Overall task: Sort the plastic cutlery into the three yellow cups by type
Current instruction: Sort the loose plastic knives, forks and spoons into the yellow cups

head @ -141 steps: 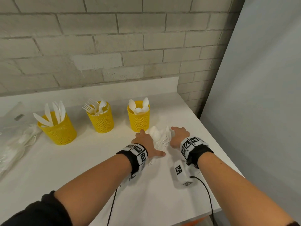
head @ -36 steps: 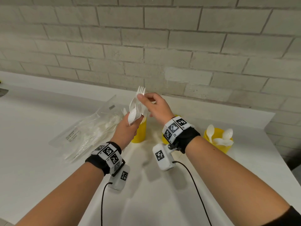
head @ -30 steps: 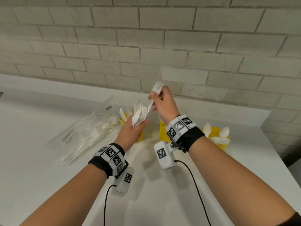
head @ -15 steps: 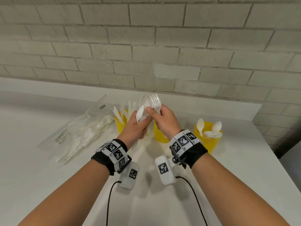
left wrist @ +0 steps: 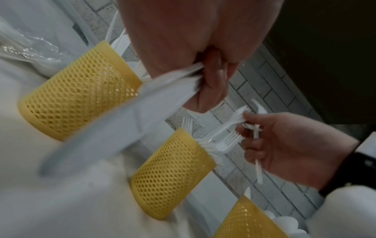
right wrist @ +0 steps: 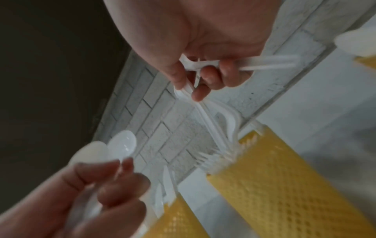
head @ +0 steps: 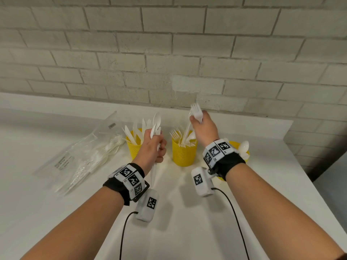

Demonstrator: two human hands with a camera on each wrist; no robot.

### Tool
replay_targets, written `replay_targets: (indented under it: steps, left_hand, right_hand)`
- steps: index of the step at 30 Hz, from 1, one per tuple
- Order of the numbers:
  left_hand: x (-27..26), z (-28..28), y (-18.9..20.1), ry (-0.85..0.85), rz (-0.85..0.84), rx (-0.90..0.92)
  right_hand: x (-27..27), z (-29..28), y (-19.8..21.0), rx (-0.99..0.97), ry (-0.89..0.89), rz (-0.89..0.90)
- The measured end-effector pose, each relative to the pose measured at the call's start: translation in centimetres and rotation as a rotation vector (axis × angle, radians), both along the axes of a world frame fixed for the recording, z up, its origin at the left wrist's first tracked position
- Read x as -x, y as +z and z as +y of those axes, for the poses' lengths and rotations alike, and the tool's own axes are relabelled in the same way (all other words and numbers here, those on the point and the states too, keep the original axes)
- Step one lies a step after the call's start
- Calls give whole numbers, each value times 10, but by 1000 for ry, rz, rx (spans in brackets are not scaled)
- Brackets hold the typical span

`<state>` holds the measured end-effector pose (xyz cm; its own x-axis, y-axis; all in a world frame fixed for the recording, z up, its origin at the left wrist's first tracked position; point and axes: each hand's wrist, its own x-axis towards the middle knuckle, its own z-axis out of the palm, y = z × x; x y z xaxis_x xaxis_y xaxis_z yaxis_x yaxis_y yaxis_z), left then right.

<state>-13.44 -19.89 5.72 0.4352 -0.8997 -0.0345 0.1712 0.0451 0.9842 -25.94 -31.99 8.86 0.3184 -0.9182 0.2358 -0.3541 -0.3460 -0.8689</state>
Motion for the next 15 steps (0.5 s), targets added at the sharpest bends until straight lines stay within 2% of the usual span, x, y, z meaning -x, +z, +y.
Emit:
replay_targets:
  steps: [3,7,9,12,15]
  left_hand:
    - [-1,0,-1,-18,-8,13]
    - [-4,-2,-4,-28,-46,45]
    - [-5,-3,-5,-12,-88,41]
    - [-6,-4,-6,15,-131,37]
    - [-6,-3,-6,29,-109,31]
  right_hand:
    - [-2,-5,-21,-46,8,206]
    - [3,-3,-24,-85,26,329]
    - [3,0,-16,-54,-8,271]
    - [-2,2,0,10,-76,-14]
    - [-9,5,9,191,-109,1]
